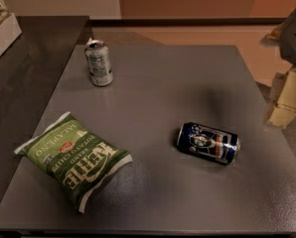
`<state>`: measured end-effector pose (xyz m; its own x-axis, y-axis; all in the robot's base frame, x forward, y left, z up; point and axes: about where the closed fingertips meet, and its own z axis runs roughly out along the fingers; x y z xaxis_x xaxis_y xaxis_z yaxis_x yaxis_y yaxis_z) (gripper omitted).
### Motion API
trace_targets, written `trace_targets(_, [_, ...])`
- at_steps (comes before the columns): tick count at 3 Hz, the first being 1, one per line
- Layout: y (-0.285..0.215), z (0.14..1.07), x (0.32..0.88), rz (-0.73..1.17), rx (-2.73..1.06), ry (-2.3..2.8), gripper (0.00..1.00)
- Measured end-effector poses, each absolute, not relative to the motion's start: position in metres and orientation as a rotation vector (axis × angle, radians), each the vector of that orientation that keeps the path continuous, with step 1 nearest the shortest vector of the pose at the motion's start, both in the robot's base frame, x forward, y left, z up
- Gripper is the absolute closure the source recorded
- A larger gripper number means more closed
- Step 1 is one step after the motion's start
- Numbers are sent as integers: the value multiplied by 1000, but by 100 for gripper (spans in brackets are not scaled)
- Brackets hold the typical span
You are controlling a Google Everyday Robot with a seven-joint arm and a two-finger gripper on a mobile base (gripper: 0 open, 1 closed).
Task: Place pepsi can upright
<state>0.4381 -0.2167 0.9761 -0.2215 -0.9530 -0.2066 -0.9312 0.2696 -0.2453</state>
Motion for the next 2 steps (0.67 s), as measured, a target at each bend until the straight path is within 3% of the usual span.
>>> trace_targets(2, [-196, 966, 438, -59, -1772, 2222, 0])
